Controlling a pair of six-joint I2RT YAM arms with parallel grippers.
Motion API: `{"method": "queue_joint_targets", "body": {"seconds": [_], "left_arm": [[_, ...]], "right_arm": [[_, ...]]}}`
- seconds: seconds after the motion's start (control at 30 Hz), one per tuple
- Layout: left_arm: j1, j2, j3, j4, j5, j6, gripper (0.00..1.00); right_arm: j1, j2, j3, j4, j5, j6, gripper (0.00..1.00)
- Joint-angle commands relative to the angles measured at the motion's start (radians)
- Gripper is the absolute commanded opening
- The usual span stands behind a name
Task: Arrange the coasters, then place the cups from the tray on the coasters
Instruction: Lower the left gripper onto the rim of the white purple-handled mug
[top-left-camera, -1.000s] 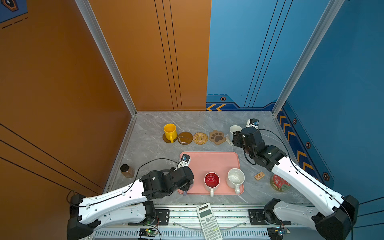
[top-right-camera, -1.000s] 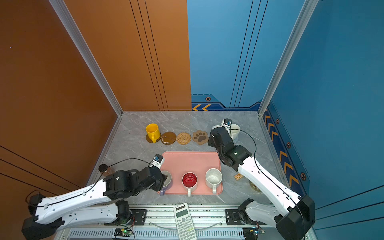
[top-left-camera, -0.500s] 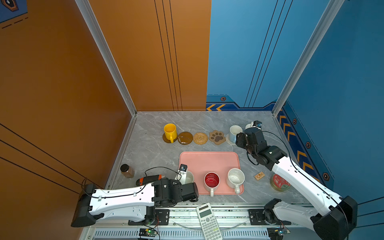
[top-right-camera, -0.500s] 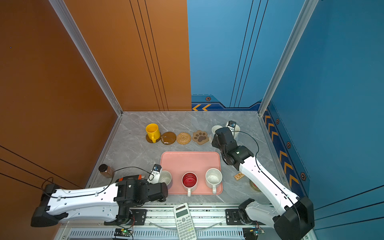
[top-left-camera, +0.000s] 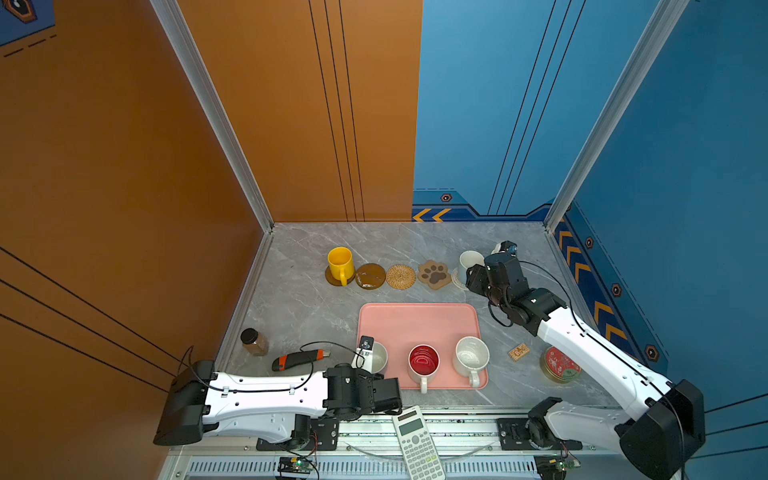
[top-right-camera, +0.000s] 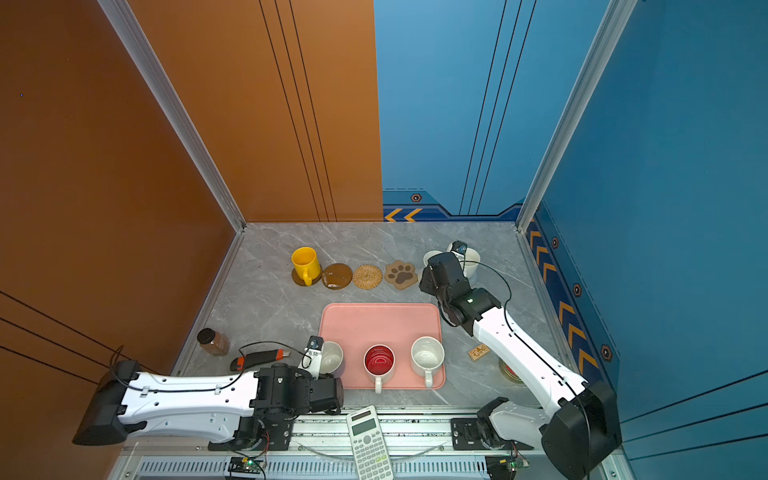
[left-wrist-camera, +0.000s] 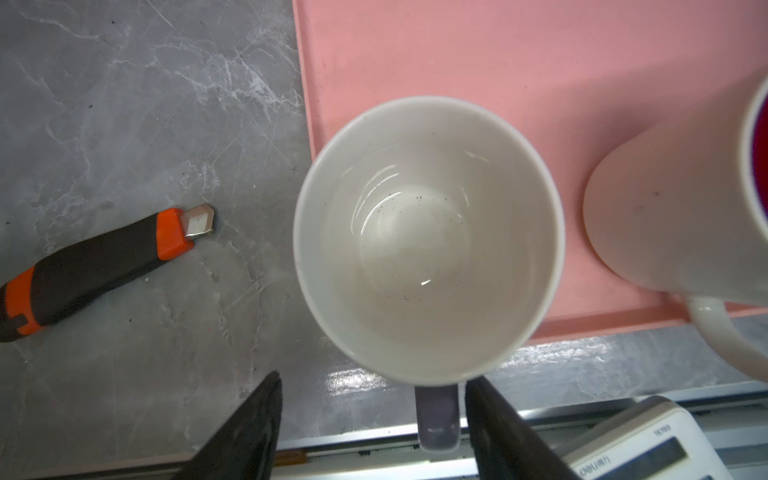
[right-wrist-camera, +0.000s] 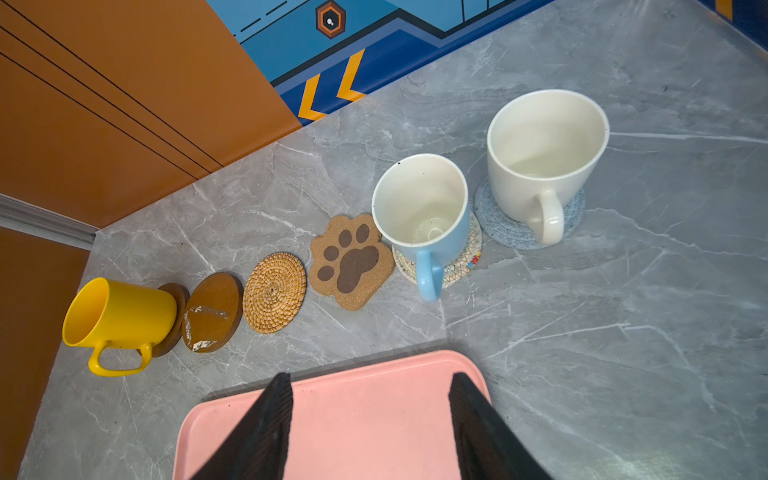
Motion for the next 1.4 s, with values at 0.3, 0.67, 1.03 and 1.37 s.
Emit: {"method": "queue_joint_targets", "body": {"seconds": [0.3,0.67,1.03,1.37], "left_arm": [[0.063,-0.016,-0.105,0.18,0.021,0.055,0.62],[0.122,0.01,-0.131,0.274,0.081,0.14,0.58],[0.157,0.094,-0.111,0.276,0.132,0.175,0.52],[0.172,0.146,-0.099,0.299,0.157,0.192,0.42]], "right_arm": [[-0.009,0.022,-0.001,0.015,-0.021,0.019,0.59],[-0.01,0.036,0.003,0.021,-0.042,0.021,0.59],[-0.011,0.056,0.009,0.027,-0.055,0.019,0.59],[-0.01,0.072,0.016,0.027,-0.057,0.018,0.59]]}}
